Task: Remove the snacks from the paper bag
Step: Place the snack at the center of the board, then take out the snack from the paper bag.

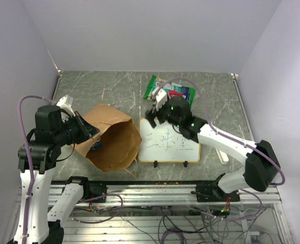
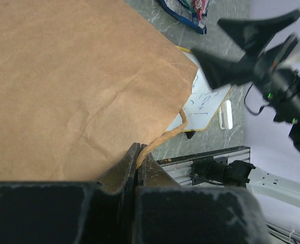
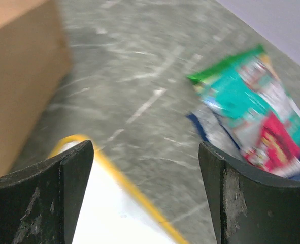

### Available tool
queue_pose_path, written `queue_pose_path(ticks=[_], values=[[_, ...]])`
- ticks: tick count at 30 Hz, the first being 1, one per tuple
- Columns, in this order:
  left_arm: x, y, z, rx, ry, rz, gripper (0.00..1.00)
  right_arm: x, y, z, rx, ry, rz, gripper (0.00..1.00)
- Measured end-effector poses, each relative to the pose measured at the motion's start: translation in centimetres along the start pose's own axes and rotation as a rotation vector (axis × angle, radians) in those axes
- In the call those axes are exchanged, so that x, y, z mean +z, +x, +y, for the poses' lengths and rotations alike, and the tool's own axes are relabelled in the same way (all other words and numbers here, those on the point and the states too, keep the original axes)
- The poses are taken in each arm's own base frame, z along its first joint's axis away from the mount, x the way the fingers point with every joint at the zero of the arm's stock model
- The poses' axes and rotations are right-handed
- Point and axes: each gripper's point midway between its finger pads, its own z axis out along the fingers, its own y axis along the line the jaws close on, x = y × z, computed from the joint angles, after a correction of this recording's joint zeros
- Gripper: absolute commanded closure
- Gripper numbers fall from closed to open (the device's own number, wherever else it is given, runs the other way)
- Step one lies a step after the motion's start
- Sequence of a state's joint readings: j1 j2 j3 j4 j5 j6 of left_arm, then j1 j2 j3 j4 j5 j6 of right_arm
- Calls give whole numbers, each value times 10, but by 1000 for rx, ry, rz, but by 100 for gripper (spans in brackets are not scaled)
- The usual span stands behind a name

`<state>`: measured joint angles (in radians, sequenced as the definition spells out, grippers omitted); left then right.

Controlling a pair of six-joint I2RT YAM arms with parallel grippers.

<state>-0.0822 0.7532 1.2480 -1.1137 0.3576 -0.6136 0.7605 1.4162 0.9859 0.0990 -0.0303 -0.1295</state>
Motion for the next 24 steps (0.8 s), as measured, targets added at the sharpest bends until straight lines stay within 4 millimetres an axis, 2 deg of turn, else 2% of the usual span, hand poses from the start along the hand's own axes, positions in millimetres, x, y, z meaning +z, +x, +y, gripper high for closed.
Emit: queue_pose_path(ticks=[2,7,11,15,17,21,24], values=[[-3,2,2,2,-4,-12,93,-15,0,40,-93,-135,-55,21],[-6,18,17,-31,-39,-15,93,-48,-11,100,-296,-376,-230,33],[-11,27,19,-49,-38,-15,93,-53,-23,144,-433,-513,-335,37],[-17,31,16,-66,-10,-37,93,-43,-15,187,-505,-614,-371,53],[-17,34,14,-77,4,-34,93,-32,-8,206,-529,-649,-367,57],[-12,33,10,-103,37,-33,93,-6,7,238,-573,-666,-353,59],[-8,32,6,-121,73,-46,93,12,12,254,-594,-651,-353,59]])
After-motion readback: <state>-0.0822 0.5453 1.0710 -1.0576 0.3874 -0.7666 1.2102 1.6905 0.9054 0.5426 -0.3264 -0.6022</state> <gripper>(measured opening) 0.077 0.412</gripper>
